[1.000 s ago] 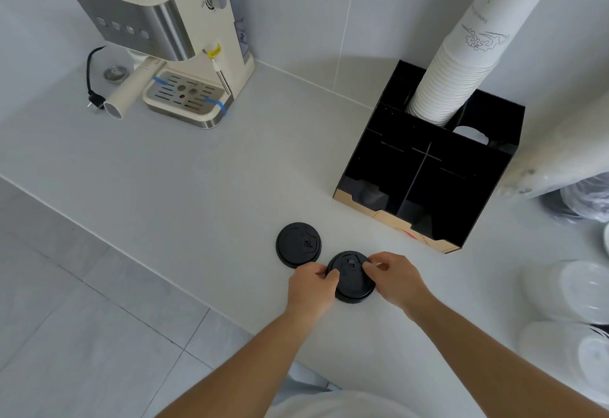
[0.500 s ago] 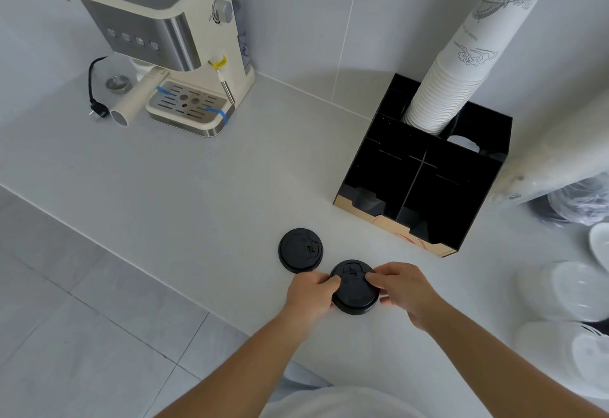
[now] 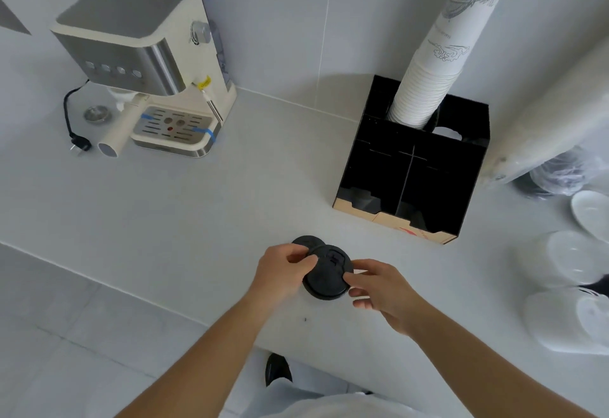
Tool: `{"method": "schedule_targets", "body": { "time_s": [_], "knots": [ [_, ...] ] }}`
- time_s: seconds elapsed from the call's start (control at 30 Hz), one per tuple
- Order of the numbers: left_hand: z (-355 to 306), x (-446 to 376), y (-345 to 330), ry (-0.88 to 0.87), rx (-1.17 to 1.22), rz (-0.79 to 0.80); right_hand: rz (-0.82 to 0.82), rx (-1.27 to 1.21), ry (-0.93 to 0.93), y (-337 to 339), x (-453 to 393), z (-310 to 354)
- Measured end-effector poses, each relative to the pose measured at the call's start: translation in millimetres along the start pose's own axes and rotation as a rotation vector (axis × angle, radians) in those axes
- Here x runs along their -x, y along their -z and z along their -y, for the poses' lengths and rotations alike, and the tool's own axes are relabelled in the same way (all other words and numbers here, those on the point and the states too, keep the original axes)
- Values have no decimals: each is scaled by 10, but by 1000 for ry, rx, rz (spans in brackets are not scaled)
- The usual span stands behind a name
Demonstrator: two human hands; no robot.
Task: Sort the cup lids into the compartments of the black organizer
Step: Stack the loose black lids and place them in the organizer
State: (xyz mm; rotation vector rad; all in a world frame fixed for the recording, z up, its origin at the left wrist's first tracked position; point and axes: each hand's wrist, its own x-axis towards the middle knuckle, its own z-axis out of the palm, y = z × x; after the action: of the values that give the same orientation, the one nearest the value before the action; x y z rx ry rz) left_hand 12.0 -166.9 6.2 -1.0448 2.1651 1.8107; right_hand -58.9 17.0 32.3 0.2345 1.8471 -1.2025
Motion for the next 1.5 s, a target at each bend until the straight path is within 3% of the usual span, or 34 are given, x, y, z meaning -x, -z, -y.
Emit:
{"method": "schedule_targets", "body": {
  "time_s": [0.63, 0.93, 1.23, 1.5],
  "knots": [
    [-155, -757, 388, -98, -319, 266, -289, -244, -35, -720, -295, -96],
    [-146, -811, 409, -122, -370, 291, -345, -253, -60, -808, -368, -94],
    [-123, -829, 389, -152, -436, 279, -399, -113, -98, -806, -427, -98],
    [-85, -851, 387, -53, -362, 257, -361, -187, -157, -815, -445, -41]
  ]
}}
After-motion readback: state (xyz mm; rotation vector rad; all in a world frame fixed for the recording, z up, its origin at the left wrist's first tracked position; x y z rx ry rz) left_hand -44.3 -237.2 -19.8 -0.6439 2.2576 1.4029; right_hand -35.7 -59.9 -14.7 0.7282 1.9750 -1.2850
